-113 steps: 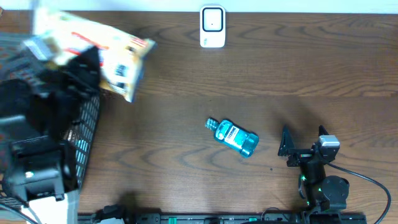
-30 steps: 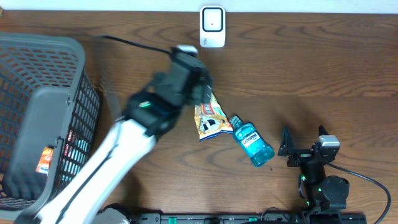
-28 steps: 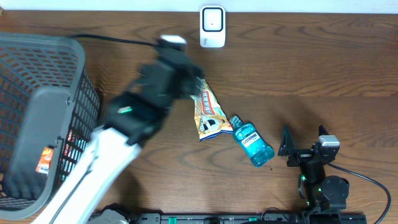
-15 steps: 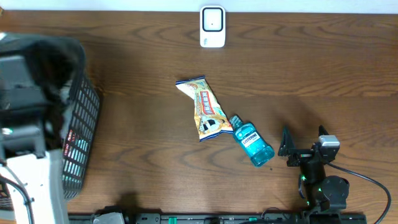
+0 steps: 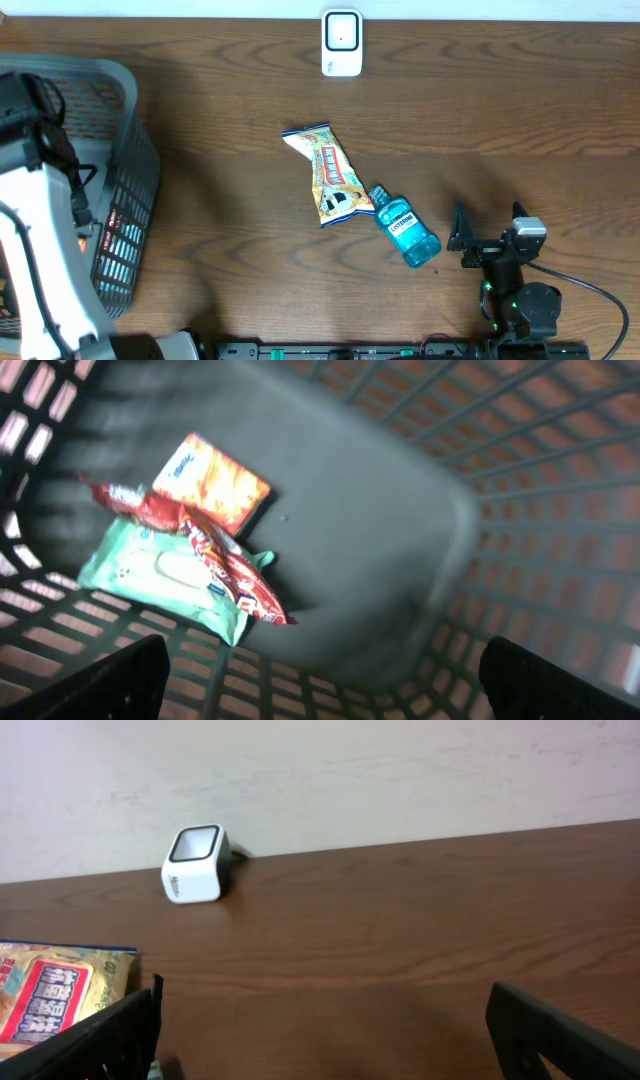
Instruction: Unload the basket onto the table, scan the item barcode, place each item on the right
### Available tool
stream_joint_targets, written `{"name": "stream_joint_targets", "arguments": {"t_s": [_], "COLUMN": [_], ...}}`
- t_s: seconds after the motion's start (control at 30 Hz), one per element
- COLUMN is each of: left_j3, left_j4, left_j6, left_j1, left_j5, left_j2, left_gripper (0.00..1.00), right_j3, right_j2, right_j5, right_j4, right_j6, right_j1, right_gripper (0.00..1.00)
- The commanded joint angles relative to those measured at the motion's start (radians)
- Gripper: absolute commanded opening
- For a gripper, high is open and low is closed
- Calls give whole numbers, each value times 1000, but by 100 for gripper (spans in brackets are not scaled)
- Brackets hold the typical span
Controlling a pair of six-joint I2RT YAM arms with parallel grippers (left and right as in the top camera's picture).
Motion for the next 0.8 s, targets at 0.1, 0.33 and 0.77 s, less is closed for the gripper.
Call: {"name": "stream_joint_targets", "arguments": {"t_s": [0.1, 0.33, 0.77], "left_j3": [-18, -19, -120], "left_j4": [-45, -96, -53], "left_j6": [-143, -142, -125], "left_j1": [20, 58, 123], "left_j5": [5, 38, 118], "left_j2": [126, 209, 265], "left_gripper": [99, 99, 99], "right_j3": [-3, -3, -3], "right_j2": [-5, -5, -5], "right_j5": [5, 5, 5], "right_j4": [-2, -2, -2], "right_j6": [6, 6, 6], "right_j1": [-1, -1, -1], "right_gripper": [99, 99, 99]}}
